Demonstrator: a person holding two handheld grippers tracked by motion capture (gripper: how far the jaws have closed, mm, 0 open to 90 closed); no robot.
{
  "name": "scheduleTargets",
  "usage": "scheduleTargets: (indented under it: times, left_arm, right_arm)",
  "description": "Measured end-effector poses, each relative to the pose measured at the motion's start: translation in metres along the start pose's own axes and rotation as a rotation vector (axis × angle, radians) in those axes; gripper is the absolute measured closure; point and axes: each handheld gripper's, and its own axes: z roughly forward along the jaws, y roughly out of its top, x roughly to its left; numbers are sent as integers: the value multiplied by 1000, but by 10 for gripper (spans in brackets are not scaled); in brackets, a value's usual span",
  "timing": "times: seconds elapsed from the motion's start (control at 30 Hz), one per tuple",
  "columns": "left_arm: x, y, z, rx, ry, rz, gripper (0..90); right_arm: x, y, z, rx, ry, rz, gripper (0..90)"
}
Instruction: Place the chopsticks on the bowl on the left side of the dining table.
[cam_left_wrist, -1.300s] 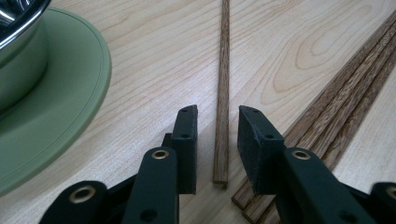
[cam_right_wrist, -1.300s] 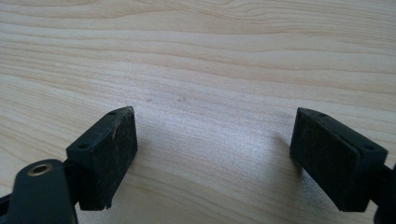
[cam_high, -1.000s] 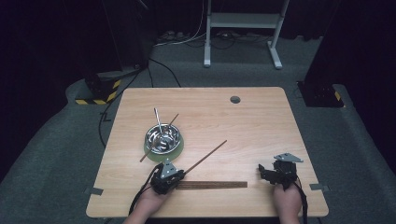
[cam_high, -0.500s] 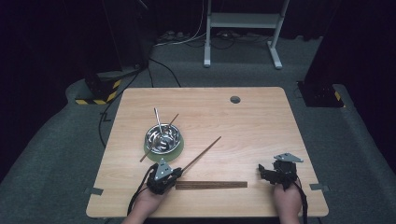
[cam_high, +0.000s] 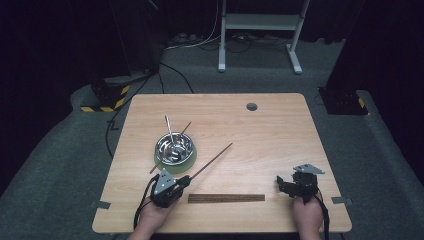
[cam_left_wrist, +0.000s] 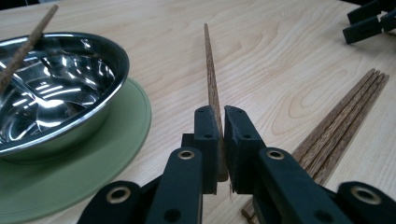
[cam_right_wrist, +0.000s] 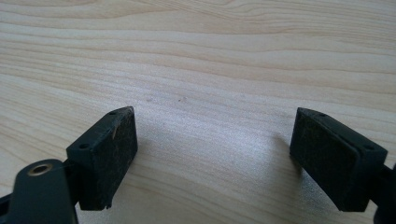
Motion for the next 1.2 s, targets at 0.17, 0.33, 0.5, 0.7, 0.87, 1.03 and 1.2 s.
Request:
scheduleTargets:
  times: [0.17, 0.33, 0.5, 0.7, 0.87, 1.03, 1.2]
  left_arm:
    - [1, 5, -5, -35, -2, 1, 835]
    - [4, 10, -12, -62, 13, -6, 835]
    - [9, 14, -17, -89, 42, -20, 835]
    - [27, 20, -27, -103, 91, -13, 835]
    - [41, 24, -34, -126, 145, -28, 835]
    - [47, 25, -35, -126, 174, -20, 835]
    - [49, 24, -34, -131, 201, -19, 835]
  right_arm:
    - [0, 0, 0, 0, 0, 0, 148]
    - [0, 0, 0, 0, 0, 0, 148]
    - [0, 0, 0, 0, 0, 0, 148]
    - [0, 0, 0, 0, 0, 0, 147]
    - [0, 0, 0, 0, 0, 0, 147]
    - [0, 0, 0, 0, 0, 0, 147]
    - [0, 0, 0, 0, 0, 0, 149]
